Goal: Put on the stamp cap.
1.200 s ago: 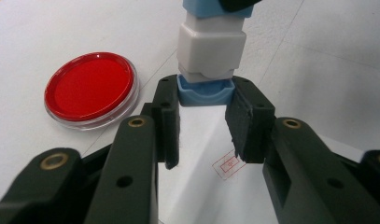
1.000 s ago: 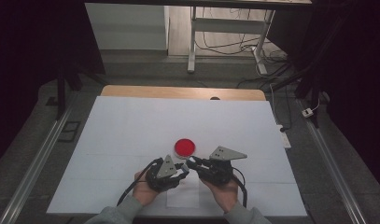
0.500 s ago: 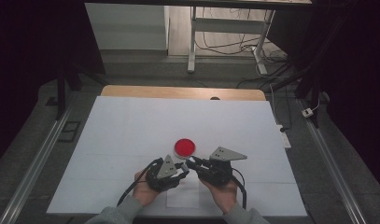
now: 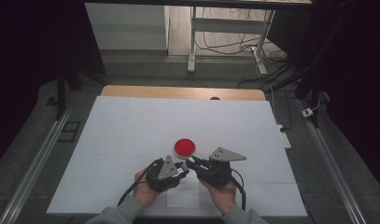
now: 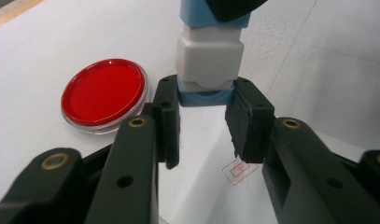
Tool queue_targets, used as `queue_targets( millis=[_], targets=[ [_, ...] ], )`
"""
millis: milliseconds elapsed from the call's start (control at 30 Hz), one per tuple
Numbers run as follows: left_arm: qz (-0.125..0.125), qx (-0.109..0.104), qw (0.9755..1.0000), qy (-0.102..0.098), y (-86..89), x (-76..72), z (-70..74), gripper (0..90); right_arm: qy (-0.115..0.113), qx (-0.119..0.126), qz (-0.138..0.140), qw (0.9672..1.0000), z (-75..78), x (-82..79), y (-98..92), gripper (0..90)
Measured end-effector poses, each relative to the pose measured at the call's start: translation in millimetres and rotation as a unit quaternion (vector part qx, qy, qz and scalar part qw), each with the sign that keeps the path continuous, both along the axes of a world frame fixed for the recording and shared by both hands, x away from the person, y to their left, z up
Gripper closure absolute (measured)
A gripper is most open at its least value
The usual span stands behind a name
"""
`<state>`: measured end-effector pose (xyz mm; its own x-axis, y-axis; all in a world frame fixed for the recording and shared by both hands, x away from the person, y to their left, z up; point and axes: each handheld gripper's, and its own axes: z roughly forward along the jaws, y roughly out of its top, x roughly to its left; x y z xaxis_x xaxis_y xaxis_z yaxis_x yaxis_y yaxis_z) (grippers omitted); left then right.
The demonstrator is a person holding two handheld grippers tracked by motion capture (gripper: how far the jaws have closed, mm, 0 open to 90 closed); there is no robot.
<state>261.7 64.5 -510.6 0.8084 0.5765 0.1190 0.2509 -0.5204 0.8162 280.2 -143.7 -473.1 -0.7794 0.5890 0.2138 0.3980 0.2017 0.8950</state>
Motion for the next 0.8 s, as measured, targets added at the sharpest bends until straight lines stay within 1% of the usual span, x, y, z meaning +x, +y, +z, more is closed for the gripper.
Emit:
queue_targets(
  millis=[367,500,667,800],
  targets=[
    [0.003,0.005,1.0000,-0.003,-0.9,-0.4,-0.6,65.7,-0.004,-0.004,-0.006,1.0000,0.0,-1.9,1.3,75.3],
    [0.005,0.005,1.0000,-0.005,-1.3,-0.8,-0.8,65.7,-0.012,-0.014,-0.010,0.9998,0.6,-2.9,1.9,75.3],
    [0.006,0.006,0.9999,-0.005,-2.0,-1.0,-1.3,65.7,-0.008,-0.013,-0.012,0.9998,0.0,-2.5,1.9,75.3],
    [0.008,0.007,0.9999,-0.009,-3.1,-1.9,-1.5,65.7,-0.003,-0.009,-0.019,0.9998,0.1,-1.9,0.9,75.3]
  ],
)
